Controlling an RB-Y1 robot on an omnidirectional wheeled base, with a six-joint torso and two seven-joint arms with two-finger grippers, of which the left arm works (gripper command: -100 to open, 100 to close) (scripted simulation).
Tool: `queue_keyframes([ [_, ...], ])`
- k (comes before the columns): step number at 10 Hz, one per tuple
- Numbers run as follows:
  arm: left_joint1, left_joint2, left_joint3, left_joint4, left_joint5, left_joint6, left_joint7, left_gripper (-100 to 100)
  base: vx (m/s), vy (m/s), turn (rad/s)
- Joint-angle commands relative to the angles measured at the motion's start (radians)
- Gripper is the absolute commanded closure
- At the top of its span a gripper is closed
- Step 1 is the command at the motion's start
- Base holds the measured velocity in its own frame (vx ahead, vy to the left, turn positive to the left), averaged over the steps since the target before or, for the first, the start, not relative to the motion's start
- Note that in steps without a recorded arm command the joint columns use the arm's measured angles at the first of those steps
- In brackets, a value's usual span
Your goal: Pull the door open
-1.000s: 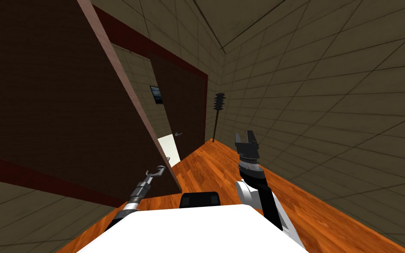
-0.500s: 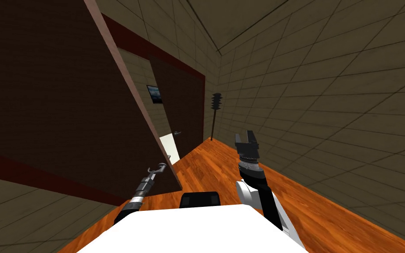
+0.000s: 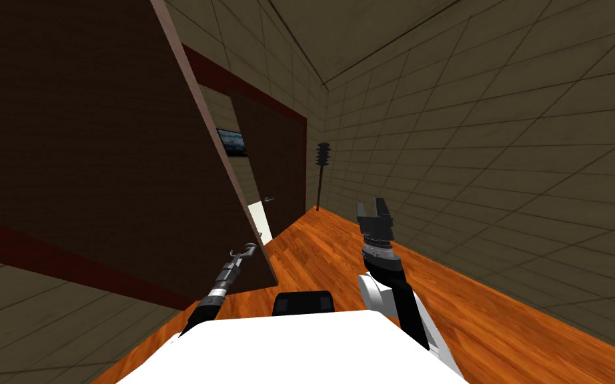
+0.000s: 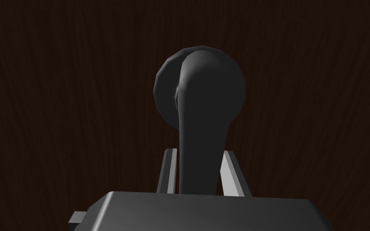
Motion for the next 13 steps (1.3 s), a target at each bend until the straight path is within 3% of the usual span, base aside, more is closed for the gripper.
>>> queue_keyframes([
  [1,-0.022,-0.011,-0.022,0.002,0.013,0.014,-0.015,100,-0.207,0.1,-0.07],
  [2,-0.029,-0.012,-0.028,-0.001,0.021,0.023,-0.021,100,-0.177,0.091,-0.112],
  [3,-0.029,-0.008,-0.02,0.015,0.017,0.012,-0.014,100,-0.068,0.036,-0.038],
  [7,0.023,0.036,-0.051,0.046,0.027,-0.078,0.031,100,-0.178,0.027,-0.22],
  [11,0.046,0.056,-0.063,0.06,0.032,-0.121,0.052,100,-0.133,0.024,-0.096],
  [13,0.064,0.072,-0.073,0.071,0.035,-0.154,0.069,100,-0.133,0.049,-0.179],
])
